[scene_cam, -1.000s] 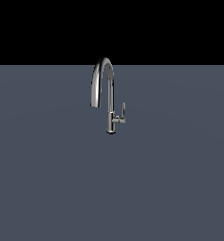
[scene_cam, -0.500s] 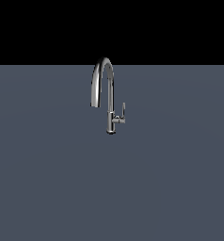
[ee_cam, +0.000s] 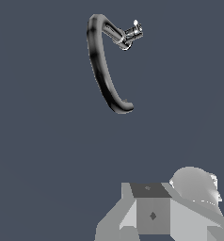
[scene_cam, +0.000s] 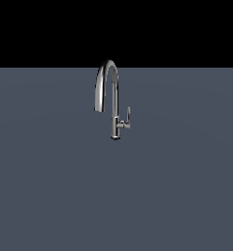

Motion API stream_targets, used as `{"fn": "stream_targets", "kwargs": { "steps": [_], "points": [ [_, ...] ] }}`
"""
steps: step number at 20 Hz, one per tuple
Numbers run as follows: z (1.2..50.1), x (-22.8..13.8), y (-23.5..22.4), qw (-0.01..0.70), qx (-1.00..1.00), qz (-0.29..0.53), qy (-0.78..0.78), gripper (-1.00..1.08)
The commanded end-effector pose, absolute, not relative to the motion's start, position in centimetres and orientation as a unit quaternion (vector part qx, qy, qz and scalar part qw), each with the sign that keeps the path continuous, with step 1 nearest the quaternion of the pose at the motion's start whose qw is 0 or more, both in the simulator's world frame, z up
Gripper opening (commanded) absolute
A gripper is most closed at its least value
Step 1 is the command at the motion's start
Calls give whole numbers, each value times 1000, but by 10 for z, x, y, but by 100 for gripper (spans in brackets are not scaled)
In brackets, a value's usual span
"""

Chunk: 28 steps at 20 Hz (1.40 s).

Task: Turn on the faucet by rotating a designated handle.

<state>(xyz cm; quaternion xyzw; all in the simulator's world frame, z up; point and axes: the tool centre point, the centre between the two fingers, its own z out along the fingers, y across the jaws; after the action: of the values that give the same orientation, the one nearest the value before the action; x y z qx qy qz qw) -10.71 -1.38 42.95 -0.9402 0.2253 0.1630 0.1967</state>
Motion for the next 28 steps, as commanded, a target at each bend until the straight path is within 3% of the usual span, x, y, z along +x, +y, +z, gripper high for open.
{"fn": "stream_targets", "kwargs": {
  "steps": [1,15,28],
  "points": [
    [421,-92,-17,217,-928,179,245,-100],
    [356,-14,-38,334,-831,269,355,-100],
    [268,47,-58,444,-687,352,455,-100]
  ]
}}
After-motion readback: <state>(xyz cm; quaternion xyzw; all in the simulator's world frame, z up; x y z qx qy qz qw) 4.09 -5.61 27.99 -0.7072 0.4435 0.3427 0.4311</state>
